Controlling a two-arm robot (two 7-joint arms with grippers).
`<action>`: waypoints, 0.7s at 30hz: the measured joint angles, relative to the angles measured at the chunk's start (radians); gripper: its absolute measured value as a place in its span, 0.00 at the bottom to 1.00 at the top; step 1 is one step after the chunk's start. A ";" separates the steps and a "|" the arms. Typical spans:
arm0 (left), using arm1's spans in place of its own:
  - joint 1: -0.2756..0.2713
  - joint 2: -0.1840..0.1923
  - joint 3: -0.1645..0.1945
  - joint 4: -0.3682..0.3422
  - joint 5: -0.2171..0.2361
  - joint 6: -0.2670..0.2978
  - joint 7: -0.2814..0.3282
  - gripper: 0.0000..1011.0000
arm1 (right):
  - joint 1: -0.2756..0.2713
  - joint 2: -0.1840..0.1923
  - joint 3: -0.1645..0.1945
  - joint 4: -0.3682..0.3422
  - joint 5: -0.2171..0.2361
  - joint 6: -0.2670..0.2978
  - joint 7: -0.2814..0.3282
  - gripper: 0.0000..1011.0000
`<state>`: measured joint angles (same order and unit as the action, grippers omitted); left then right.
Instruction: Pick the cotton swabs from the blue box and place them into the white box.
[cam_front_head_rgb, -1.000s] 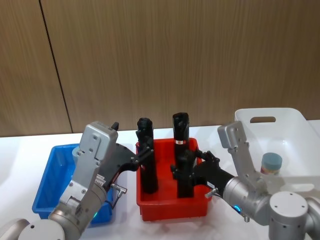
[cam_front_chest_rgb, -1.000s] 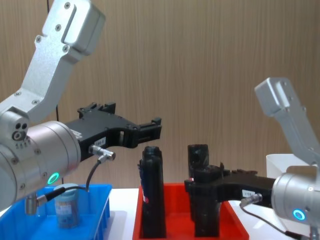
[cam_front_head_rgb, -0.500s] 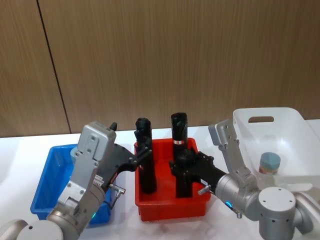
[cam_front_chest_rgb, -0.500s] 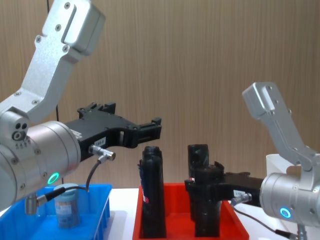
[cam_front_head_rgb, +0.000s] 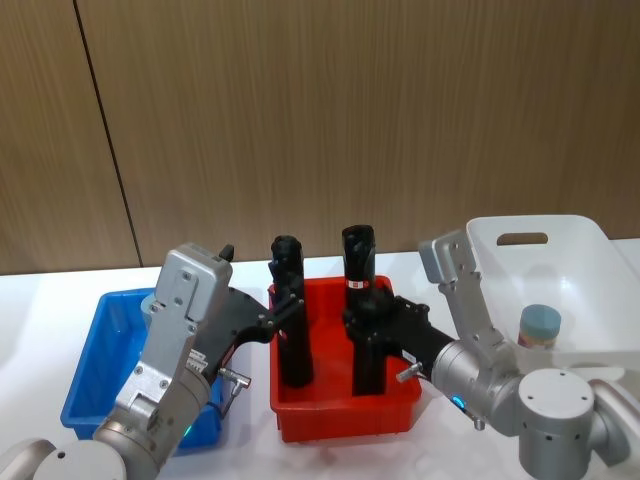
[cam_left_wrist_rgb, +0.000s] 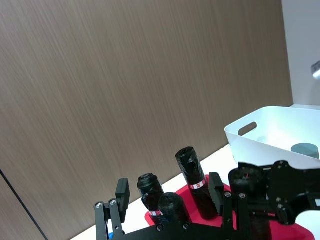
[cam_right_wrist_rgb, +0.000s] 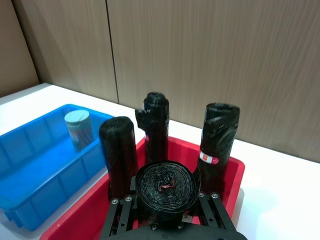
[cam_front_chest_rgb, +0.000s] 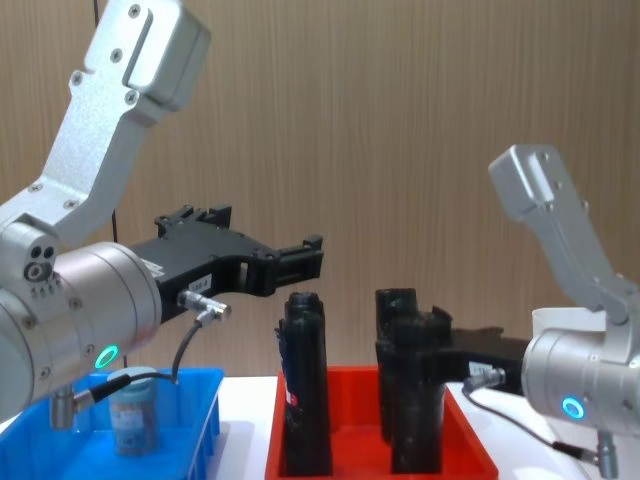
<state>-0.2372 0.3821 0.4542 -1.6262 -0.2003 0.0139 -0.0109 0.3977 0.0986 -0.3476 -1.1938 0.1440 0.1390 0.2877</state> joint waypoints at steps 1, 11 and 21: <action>0.000 0.000 0.000 0.000 0.000 0.000 0.000 0.99 | -0.002 0.002 0.001 -0.007 0.000 0.000 -0.001 0.52; 0.000 0.000 0.000 0.000 0.000 0.000 0.000 0.99 | -0.022 0.025 0.020 -0.104 0.009 -0.001 -0.026 0.52; 0.000 0.000 0.000 0.000 0.000 0.000 0.000 0.99 | -0.023 0.059 0.063 -0.188 0.023 -0.004 -0.067 0.52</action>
<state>-0.2372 0.3821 0.4542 -1.6262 -0.2004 0.0138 -0.0109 0.3744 0.1576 -0.2843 -1.3819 0.1670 0.1347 0.2204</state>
